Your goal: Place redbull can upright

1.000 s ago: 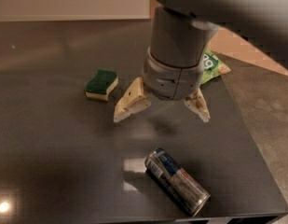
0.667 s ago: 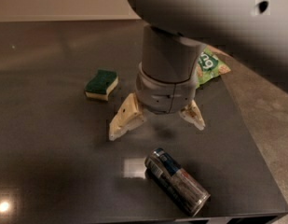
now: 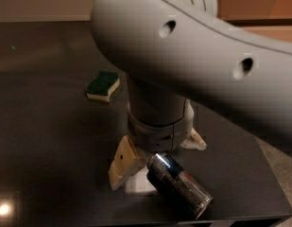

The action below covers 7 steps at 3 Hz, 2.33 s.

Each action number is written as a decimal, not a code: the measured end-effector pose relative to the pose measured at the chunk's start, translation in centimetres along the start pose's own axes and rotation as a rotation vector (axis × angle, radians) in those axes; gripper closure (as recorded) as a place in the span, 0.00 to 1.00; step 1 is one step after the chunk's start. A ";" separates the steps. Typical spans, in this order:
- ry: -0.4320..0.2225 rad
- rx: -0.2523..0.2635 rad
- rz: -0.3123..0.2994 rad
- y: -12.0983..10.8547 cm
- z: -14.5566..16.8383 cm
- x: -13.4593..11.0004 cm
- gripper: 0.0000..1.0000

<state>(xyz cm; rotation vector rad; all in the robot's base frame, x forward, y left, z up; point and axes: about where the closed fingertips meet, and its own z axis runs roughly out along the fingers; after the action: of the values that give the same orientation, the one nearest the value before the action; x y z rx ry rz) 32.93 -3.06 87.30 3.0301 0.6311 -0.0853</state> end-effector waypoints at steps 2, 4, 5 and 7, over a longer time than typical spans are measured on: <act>-0.037 -0.038 -0.129 -0.3 1.4 -3.2 0.00; -0.103 0.008 -0.211 0.7 2.9 -4.8 0.00; -0.135 0.023 -0.229 1.3 3.6 -5.0 0.00; -0.172 0.019 -0.232 2.6 4.9 -5.2 0.00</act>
Offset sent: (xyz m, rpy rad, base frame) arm -0.0514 -0.0316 -0.0244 -0.0901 0.1016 0.1857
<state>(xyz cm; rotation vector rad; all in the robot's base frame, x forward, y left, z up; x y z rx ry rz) 28.97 -7.74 82.85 2.9103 0.9650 -0.3570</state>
